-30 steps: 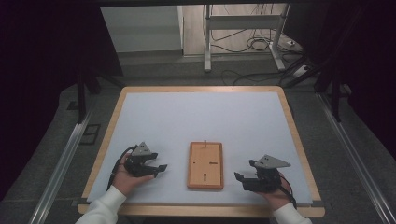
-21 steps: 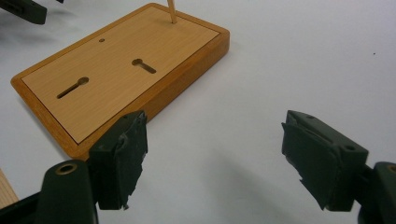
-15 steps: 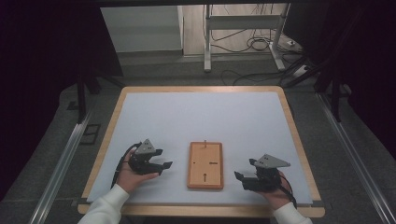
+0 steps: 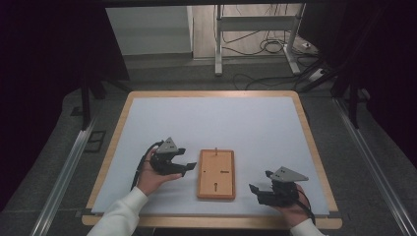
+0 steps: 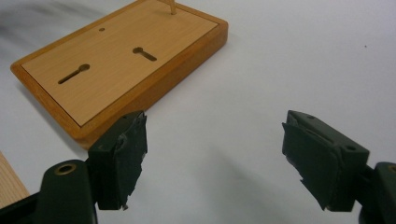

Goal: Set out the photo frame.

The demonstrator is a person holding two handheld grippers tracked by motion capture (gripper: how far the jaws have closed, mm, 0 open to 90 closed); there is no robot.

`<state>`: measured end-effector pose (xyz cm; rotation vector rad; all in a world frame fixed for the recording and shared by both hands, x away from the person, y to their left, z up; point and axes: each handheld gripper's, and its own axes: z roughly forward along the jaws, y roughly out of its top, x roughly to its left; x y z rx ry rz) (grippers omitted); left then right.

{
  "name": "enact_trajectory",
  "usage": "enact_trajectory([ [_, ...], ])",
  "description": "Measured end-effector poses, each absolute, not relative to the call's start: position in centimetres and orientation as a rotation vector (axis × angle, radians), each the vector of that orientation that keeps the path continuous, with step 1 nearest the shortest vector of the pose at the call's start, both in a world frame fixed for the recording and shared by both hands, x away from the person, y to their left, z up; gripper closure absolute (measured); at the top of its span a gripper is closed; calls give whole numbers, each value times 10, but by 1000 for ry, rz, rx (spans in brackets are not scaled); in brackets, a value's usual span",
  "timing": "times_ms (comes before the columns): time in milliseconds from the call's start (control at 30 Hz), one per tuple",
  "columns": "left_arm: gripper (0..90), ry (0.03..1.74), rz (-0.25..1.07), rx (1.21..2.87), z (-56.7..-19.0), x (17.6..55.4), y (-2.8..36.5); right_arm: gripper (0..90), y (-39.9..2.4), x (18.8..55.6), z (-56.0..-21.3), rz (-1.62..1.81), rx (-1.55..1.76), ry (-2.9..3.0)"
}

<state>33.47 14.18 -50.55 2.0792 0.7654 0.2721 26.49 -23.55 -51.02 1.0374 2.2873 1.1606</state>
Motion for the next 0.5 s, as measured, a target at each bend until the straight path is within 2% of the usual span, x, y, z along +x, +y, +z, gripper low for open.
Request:
enact_trajectory([
  [500,279,699,225,2118,-506,368,103,216,-244,257,-513,1135,1074,2253],
])
